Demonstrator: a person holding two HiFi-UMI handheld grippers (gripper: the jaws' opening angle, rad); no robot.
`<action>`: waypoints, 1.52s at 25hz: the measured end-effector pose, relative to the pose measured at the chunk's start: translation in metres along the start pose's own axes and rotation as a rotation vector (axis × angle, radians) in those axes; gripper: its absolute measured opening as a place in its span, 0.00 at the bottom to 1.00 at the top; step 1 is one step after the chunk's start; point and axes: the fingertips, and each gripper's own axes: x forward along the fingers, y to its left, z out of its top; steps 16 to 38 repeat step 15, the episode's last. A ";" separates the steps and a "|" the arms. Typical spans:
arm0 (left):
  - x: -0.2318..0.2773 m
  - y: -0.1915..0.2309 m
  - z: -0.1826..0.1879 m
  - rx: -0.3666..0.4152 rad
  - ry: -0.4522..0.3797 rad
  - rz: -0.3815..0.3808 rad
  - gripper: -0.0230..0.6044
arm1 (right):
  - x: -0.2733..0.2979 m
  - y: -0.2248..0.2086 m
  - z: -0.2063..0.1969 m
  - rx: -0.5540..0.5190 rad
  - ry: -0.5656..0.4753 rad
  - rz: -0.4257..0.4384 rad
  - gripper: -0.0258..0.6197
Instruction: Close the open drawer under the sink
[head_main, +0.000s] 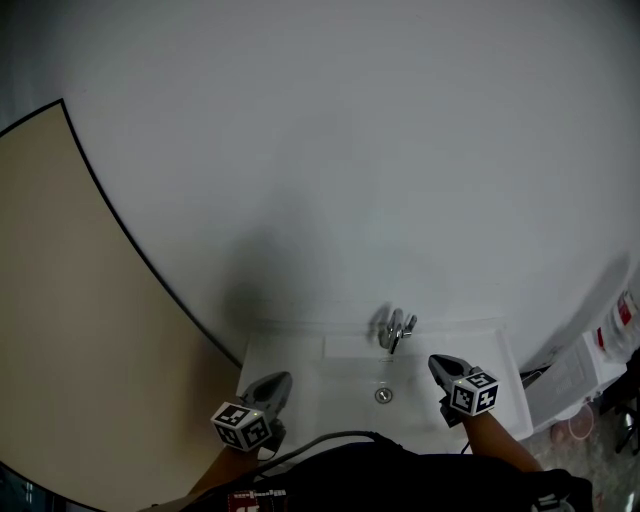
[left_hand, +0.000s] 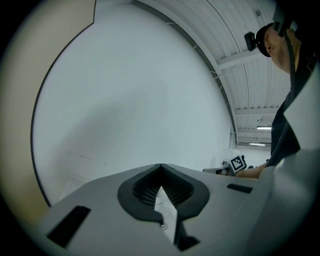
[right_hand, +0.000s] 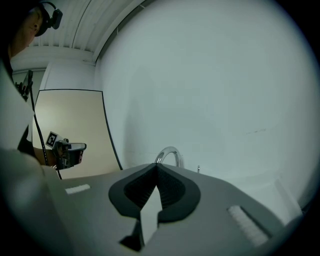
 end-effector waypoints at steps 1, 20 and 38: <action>0.001 0.000 0.000 0.004 -0.001 -0.001 0.03 | 0.000 -0.001 0.000 0.000 0.000 -0.002 0.04; 0.004 -0.004 -0.001 0.009 0.010 -0.026 0.03 | -0.005 0.002 0.000 -0.016 0.001 -0.004 0.04; 0.004 -0.004 -0.001 0.009 0.010 -0.026 0.03 | -0.005 0.002 0.000 -0.016 0.001 -0.004 0.04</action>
